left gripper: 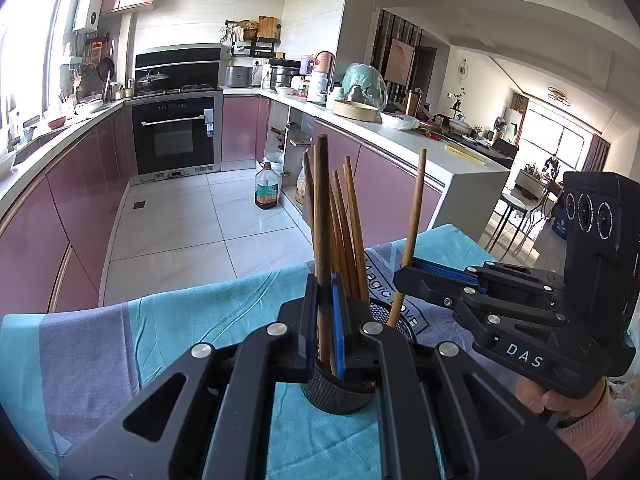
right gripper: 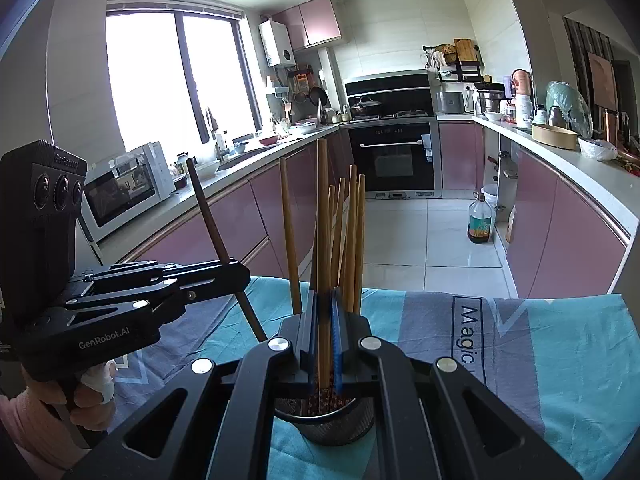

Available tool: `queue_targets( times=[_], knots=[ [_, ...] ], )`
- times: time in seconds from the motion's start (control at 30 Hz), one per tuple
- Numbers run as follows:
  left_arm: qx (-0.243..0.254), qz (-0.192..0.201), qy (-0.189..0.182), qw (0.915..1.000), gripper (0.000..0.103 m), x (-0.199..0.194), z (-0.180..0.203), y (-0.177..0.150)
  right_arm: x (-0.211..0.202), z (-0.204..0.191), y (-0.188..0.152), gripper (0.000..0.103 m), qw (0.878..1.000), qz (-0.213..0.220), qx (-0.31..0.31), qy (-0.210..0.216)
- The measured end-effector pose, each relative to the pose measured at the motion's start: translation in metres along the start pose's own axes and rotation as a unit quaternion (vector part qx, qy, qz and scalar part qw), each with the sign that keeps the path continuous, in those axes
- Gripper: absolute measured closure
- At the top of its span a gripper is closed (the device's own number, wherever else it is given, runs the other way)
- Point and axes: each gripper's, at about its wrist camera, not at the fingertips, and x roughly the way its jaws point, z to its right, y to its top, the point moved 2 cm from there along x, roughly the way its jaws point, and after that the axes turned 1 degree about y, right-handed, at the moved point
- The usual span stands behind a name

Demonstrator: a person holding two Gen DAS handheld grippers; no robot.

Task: Organize utensils
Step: 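Lower both held chopsticks into the mesh cup, then open both tools and withdraw from the mesh cup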

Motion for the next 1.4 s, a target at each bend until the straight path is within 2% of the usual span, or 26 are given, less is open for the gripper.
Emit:
queue_targets(
  times=[0.93, 1.0, 1.13, 1.2, 1.27, 1.33, 1.4],
  knots=[
    [-0.014, -0.034, 0.003, 0.9993, 0.094, 0.029, -0.017, -0.006, 0.02, 0.003, 0.0, 0.096, 0.999, -0.019, 0.021, 0.015],
    [-0.015, -0.036, 0.004, 0.9992, 0.085, 0.031, -0.018, -0.007, 0.019, 0.004, -0.001, 0.094, 0.999, -0.02, 0.021, 0.015],
    [-0.02, -0.036, 0.003, 0.9992, 0.077, 0.031, -0.021, -0.014, 0.015, 0.005, -0.005, 0.086, 0.999, -0.02, 0.024, 0.013],
    [-0.02, -0.03, 0.009, 0.9993, 0.067, 0.029, -0.022, -0.016, 0.012, 0.005, -0.006, 0.079, 1.0, -0.017, 0.023, 0.012],
    [-0.018, -0.024, 0.015, 0.9994, 0.062, 0.025, -0.023, -0.021, 0.009, 0.003, -0.007, 0.074, 1.0, -0.014, 0.02, 0.007],
    [-0.019, -0.018, 0.019, 0.9995, 0.054, 0.02, -0.024, -0.024, 0.006, 0.001, -0.009, 0.074, 1.0, -0.012, 0.015, 0.004],
    [-0.021, -0.011, 0.027, 0.9994, 0.046, 0.015, -0.024, -0.029, 0.003, 0.0, -0.012, 0.065, 1.0, -0.008, 0.013, 0.0]
  ],
)
